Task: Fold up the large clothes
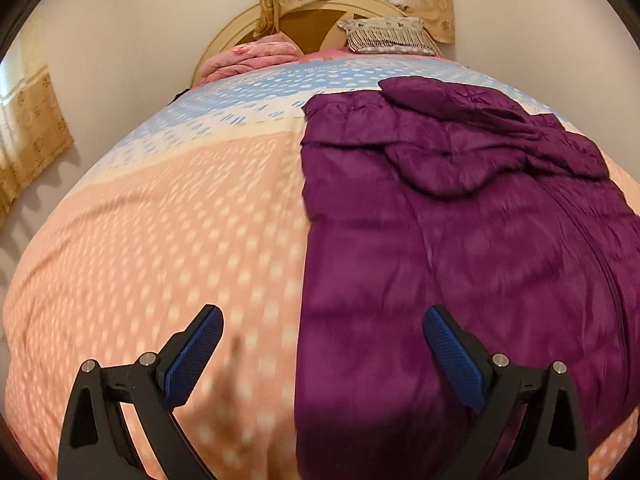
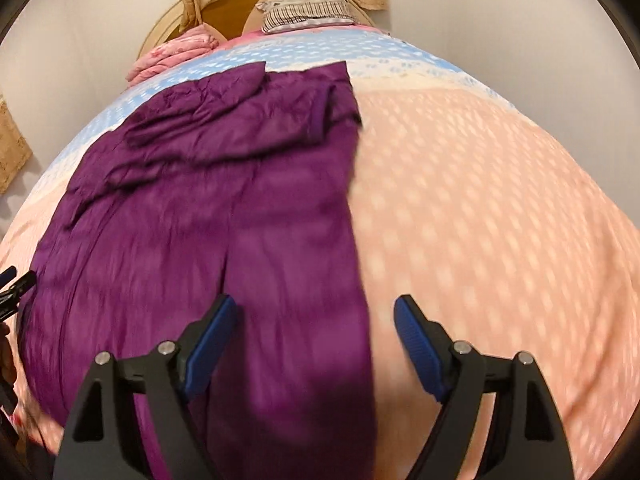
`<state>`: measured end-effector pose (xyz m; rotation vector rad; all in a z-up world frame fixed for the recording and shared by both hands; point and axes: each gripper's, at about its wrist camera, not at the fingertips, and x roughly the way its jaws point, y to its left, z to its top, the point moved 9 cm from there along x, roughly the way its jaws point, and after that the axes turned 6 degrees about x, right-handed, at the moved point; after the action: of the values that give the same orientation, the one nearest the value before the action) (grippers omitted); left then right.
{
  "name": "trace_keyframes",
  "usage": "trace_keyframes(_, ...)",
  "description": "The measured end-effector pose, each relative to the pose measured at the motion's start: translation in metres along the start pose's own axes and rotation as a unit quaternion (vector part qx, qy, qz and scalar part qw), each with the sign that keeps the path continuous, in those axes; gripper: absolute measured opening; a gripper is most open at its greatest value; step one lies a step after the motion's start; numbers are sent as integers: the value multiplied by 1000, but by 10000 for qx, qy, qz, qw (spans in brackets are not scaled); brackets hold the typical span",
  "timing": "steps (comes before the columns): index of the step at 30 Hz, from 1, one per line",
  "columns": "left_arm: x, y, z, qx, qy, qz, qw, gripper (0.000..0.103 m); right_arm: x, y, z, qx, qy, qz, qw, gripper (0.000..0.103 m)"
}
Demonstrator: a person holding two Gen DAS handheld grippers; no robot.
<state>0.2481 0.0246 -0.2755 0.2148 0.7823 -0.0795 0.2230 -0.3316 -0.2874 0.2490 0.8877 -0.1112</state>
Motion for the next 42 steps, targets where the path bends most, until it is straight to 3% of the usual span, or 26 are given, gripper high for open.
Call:
trace_keyframes(8,-22,-3,-39,-342,27,-280,9990,101,-33,-7,-63,207,142,150,9996,82)
trace_keyframes(11,-30,-5,-49,-489,81,-407,9979,101,-30,-4,-75,180,388,176,9989,79)
trace_keyframes(13,-38,-11,-54,-460,59,-485,9977,101,-25,-1,-83,316,594,360,9971,74)
trace_keyframes(18,-31,-27,-66,-513,189,-963,9939,100,-13,-2,-92,618,701,777,9926,72)
trace_keyframes(19,-30,-29,-67,-578,180,-1091,9922,96,-11,-1,-92,676,710,928,9909,64)
trace_keyframes(20,-31,-30,-66,-629,147,-1270,9898,79,-11,2,-92,694,748,1144,9882,56)
trace_keyframes(21,-34,-29,-64,-677,85,-1336,9887,71,-14,6,-93,686,780,1290,9862,36)
trace_keyframes(22,-38,-28,-62,-659,25,-1319,9891,66,-19,9,-92,619,764,1362,9858,23)
trace_keyframes(23,-42,-26,-59,-616,-56,-1319,9893,50,-24,12,-90,528,721,1351,9868,17)
trace_keyframes(24,-47,-26,-56,-528,-151,-1355,9893,23,-30,15,-88,430,646,1367,9876,12)
trace_keyframes(25,-53,-30,-51,-417,-217,-1509,9874,11,-36,19,-86,375,580,1415,9875,10)
trace_keyframes(31,-109,-22,-13,-182,-1026,-1462,9838,5,-88,36,-65,90,-36,1721,9850,7)
trace_keyframes(42,-223,18,34,-358,-2163,-1580,9628,4,-219,57,-25,-190,-1334,2181,9666,7)
